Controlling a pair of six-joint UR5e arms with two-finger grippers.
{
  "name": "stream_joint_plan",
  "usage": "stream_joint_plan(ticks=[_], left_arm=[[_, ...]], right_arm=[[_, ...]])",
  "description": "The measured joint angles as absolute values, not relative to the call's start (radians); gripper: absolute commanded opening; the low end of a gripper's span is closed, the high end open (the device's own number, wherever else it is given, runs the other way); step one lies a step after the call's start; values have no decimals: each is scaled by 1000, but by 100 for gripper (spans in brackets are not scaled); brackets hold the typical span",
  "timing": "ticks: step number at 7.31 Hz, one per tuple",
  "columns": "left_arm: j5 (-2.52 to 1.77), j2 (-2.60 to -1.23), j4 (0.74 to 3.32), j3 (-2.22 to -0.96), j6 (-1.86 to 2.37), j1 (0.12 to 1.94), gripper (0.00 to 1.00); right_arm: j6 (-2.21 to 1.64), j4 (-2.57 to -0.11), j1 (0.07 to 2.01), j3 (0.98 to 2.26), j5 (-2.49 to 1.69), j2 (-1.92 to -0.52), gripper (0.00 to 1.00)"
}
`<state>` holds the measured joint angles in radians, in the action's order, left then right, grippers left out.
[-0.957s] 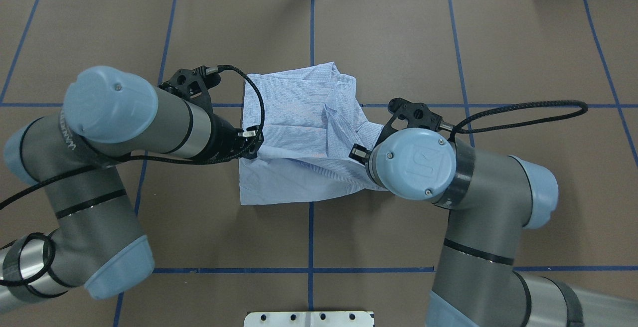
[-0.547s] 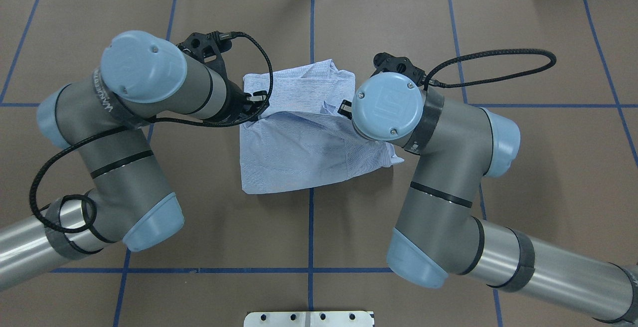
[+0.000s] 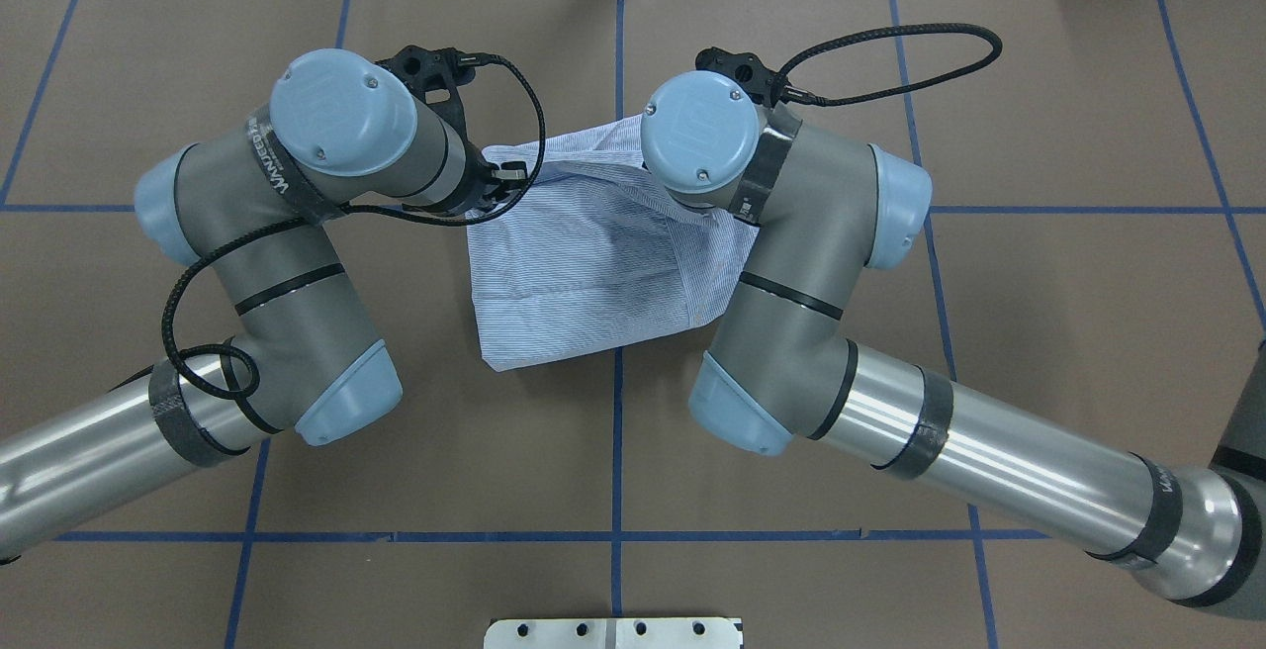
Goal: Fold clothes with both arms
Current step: 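Lay the fold down and open both grippers over the shirt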
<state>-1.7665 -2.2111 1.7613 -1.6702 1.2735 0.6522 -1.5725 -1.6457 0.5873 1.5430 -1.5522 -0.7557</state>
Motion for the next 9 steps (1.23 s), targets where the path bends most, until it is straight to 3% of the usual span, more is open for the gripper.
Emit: stream_joint_plan(ticks=[2, 3, 4, 5, 6, 9], left_arm=[[-1764, -2214, 1819, -1609, 1255, 653, 0], [-1764, -2222, 1849, -1574, 1253, 653, 0], [-1764, -2231, 1875, -1542, 1252, 656, 20], [-1766, -2236, 1892, -1523, 1253, 666, 74], [-1769, -2239, 1903, -1510, 1242, 685, 100], [-1968, -2233, 1912, -1498, 1085, 810, 100]], right_arm=[[-1478, -1590, 624, 1417, -1576, -699, 0], [-1451, -1544, 632, 1365, -1581, -688, 40], [-1428, -1508, 639, 1330, -1587, -684, 99], [-1399, -1491, 648, 1309, -1595, -680, 100], [-1366, -1485, 662, 1291, -1617, -669, 100], [-1316, -1490, 745, 1279, -1815, -626, 100]])
